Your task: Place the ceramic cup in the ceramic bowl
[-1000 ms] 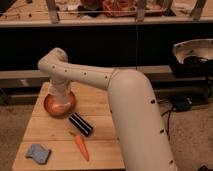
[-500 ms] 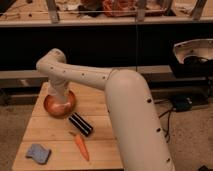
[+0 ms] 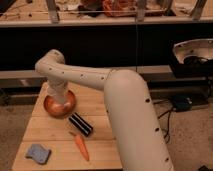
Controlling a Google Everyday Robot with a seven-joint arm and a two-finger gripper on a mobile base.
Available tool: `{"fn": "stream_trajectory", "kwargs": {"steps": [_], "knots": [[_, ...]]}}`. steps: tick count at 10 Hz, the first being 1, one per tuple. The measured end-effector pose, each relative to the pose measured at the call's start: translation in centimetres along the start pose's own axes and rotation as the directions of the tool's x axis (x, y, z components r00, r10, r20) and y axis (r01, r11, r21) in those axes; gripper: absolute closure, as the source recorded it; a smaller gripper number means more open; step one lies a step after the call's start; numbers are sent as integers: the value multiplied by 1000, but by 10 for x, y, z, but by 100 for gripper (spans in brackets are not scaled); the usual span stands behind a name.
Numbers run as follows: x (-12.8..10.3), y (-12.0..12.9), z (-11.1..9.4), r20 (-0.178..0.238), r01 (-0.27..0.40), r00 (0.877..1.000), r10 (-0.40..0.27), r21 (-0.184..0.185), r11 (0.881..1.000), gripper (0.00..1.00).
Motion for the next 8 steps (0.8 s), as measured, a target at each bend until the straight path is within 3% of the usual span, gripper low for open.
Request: {"fn": "stream_trajectory", "kwargs": {"steps": [8], "knots": [[-1,-3,1,-18,-5,1000,5,9,1000,20]]}}
